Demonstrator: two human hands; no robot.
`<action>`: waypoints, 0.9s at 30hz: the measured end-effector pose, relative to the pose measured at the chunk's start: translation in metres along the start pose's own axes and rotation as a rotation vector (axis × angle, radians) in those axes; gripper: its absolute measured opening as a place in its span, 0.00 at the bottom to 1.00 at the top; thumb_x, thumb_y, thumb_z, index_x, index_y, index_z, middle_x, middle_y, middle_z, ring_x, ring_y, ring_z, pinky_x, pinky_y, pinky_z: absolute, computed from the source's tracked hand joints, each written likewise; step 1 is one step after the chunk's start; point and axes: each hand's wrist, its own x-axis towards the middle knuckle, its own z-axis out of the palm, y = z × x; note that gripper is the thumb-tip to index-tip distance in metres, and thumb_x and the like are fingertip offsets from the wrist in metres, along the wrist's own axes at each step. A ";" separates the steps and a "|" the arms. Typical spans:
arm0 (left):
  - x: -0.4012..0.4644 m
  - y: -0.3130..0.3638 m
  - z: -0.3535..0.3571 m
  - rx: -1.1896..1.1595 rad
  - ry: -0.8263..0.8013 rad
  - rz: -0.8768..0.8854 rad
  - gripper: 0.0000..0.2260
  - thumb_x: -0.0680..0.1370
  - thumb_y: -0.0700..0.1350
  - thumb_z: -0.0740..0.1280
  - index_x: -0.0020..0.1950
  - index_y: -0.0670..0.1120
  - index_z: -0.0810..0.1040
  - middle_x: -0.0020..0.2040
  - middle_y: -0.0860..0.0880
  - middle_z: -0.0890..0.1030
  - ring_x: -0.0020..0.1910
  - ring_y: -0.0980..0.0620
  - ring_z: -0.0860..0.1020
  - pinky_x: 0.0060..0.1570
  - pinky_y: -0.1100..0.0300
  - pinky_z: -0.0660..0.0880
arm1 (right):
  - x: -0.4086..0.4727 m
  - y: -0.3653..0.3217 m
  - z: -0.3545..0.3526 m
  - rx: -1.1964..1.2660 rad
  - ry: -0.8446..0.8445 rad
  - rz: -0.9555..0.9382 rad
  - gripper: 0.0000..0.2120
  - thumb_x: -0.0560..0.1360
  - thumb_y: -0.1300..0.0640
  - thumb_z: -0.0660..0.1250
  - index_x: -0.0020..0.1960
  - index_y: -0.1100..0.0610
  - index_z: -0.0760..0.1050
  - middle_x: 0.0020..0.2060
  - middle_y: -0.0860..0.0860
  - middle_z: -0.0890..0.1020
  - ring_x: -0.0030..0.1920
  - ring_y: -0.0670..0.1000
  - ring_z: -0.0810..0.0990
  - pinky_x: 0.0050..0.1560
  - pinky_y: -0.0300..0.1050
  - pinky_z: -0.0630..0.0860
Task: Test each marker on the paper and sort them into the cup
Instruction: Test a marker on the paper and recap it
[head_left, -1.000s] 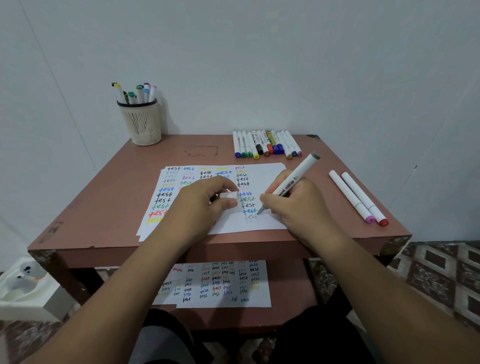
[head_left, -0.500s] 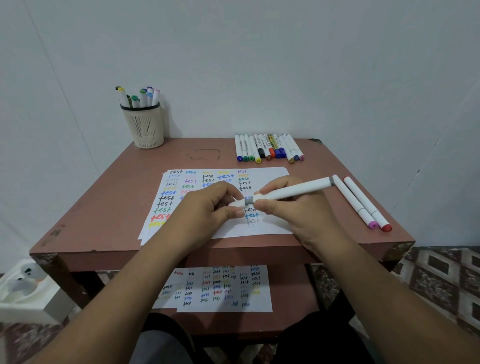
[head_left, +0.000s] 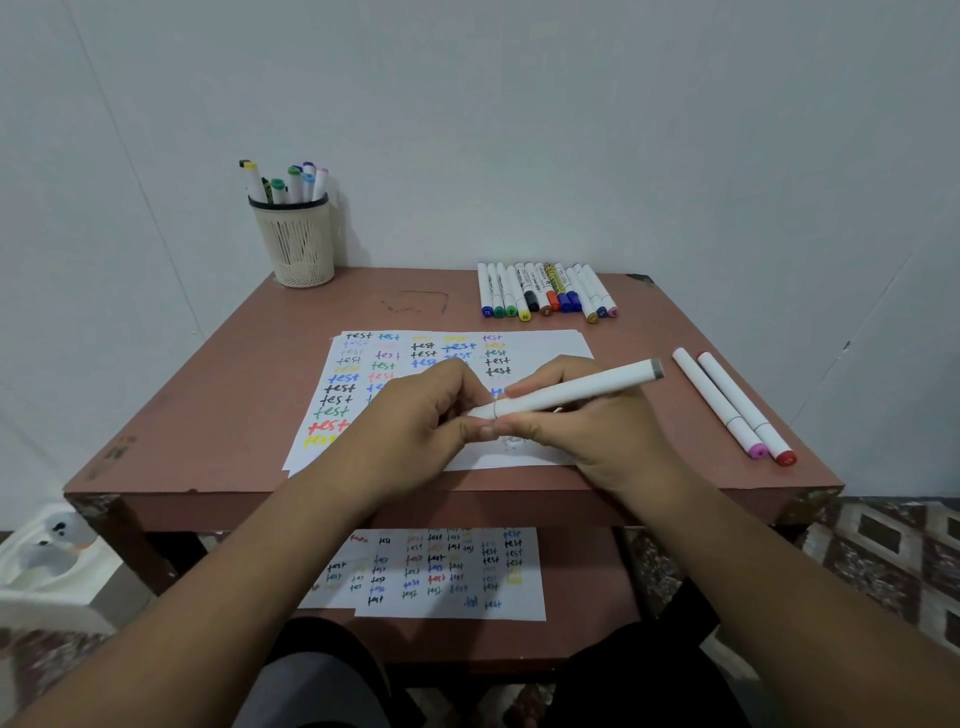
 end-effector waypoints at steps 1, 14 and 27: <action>0.000 0.000 0.000 0.013 0.001 0.006 0.06 0.76 0.45 0.75 0.48 0.50 0.78 0.35 0.56 0.77 0.35 0.59 0.73 0.34 0.67 0.67 | 0.001 0.000 0.000 0.006 0.001 0.022 0.12 0.59 0.53 0.85 0.41 0.50 0.86 0.39 0.45 0.86 0.40 0.43 0.83 0.41 0.35 0.78; 0.013 0.011 -0.011 0.240 -0.087 -0.371 0.25 0.65 0.78 0.63 0.49 0.62 0.78 0.47 0.62 0.81 0.47 0.59 0.78 0.54 0.51 0.76 | 0.013 0.008 -0.011 0.407 0.259 0.204 0.26 0.74 0.73 0.74 0.64 0.56 0.69 0.48 0.59 0.88 0.53 0.58 0.88 0.54 0.52 0.83; 0.067 -0.047 -0.089 -0.195 0.236 -0.369 0.19 0.73 0.62 0.72 0.62 0.58 0.77 0.54 0.60 0.81 0.53 0.63 0.78 0.45 0.66 0.74 | 0.125 -0.061 0.021 0.569 0.242 0.147 0.05 0.80 0.67 0.69 0.55 0.62 0.77 0.49 0.57 0.82 0.52 0.56 0.88 0.54 0.48 0.85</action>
